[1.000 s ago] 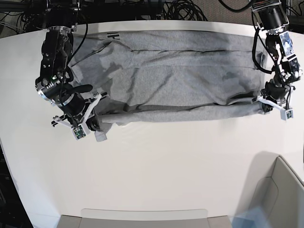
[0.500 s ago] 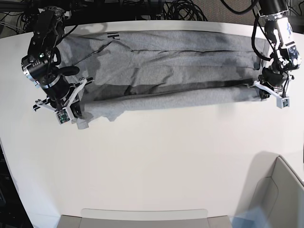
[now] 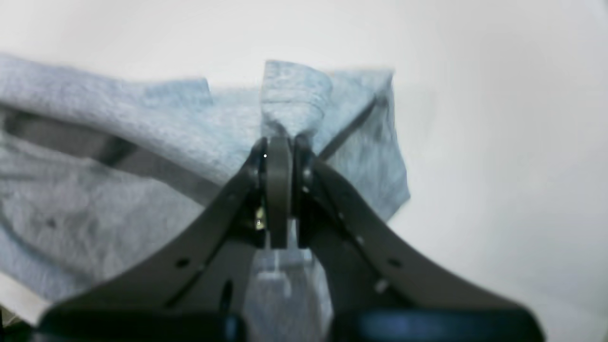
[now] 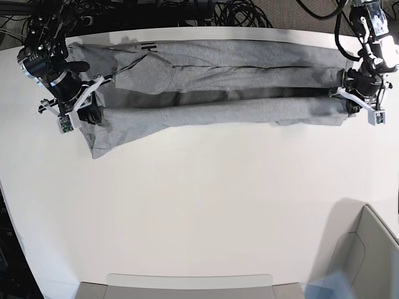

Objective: Fold the T-shirt properly
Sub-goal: 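Lift the hem and fold it over toward the shoulder edge, then lower the folded hem onto the shirt and release both grippers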

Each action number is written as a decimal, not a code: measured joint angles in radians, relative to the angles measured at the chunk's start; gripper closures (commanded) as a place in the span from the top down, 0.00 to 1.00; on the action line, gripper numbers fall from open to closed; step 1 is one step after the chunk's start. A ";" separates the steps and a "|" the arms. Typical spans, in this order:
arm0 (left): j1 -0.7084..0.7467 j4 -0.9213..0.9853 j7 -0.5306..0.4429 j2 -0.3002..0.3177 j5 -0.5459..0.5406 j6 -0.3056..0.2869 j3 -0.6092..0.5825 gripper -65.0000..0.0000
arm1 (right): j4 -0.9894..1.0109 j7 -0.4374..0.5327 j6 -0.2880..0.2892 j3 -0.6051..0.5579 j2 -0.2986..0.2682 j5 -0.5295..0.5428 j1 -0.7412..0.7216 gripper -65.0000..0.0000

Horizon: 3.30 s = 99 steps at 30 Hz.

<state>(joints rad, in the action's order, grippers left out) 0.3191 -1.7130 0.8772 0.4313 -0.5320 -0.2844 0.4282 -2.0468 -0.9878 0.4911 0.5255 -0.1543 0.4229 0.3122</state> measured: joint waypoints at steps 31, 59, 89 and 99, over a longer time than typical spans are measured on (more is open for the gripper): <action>0.143 -0.093 0.005 -0.026 0.007 0.000 0.045 0.00 | -0.002 0.127 0.044 0.055 0.000 0.011 0.198 0.00; 0.140 -0.130 0.155 0.002 0.008 0.007 0.044 0.34 | -0.003 0.125 0.045 0.069 -0.031 0.002 0.261 0.28; 0.043 0.317 0.000 0.156 -0.204 -0.073 -0.165 0.27 | -0.002 0.121 0.046 0.069 -0.055 0.004 0.259 0.28; -0.076 0.499 0.013 0.158 -0.274 -0.282 -0.148 0.00 | -0.002 0.122 0.045 0.071 -0.055 0.005 0.258 0.28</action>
<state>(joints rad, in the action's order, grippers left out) 0.2436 -1.2144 0.8898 0.5892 -0.8059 -0.5667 0.2806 -2.0487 -0.8661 0.5365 0.5964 -0.2096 0.4278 0.5705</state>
